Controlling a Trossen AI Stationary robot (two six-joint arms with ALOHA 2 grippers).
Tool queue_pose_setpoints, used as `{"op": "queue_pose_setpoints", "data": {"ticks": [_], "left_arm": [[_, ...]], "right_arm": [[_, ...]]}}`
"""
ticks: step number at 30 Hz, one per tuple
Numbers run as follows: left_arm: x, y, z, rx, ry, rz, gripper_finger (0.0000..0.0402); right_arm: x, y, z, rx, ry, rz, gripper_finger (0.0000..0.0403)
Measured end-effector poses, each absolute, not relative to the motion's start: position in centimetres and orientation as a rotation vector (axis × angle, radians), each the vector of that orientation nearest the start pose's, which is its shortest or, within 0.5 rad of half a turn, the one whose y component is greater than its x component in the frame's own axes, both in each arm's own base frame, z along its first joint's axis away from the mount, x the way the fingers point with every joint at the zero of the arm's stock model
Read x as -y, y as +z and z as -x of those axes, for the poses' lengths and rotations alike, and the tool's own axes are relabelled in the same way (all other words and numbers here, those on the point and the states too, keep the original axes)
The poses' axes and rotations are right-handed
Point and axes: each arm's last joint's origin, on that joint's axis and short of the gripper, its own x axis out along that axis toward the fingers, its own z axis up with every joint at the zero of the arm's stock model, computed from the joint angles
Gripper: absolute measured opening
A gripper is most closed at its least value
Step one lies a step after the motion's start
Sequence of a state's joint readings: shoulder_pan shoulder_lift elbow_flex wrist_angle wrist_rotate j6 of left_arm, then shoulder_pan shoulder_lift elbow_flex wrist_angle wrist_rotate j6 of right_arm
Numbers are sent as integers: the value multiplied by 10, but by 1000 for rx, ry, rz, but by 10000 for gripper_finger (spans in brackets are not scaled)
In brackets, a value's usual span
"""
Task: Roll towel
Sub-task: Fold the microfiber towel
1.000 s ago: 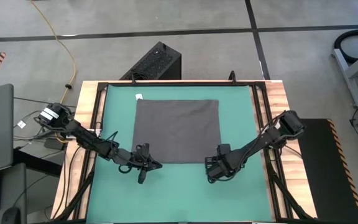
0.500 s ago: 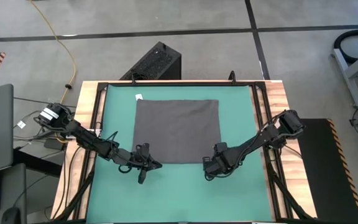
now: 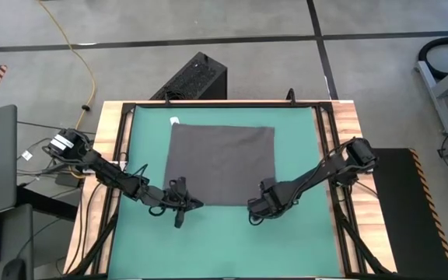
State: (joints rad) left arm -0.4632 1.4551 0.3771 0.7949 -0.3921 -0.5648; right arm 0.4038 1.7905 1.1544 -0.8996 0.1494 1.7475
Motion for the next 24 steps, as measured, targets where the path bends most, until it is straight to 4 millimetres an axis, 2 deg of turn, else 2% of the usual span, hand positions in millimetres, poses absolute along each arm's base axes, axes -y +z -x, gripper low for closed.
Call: {"op": "queue_pose_setpoints", "data": {"ticks": [5, 8, 12, 18, 24], "left_arm": [[99, 156, -231, -233, 19, 446, 0], [104, 157, -240, -281, -24, 353, 0], [115, 158, -267, -354, -34, 153, 0], [120, 137, -300, -504, -29, 14, 0], [113, 127, -298, -550, 43, 10, 0]], "right_arm": [[-118, 182, -301, -1115, -1002, -963, 16], [-115, 186, -303, -1096, -1015, -950, 16], [-115, 186, -302, -1104, -1009, -934, 16], [-116, 187, -302, -1104, -1007, -934, 17], [-116, 187, -302, -1104, -1005, -933, 17]]}}
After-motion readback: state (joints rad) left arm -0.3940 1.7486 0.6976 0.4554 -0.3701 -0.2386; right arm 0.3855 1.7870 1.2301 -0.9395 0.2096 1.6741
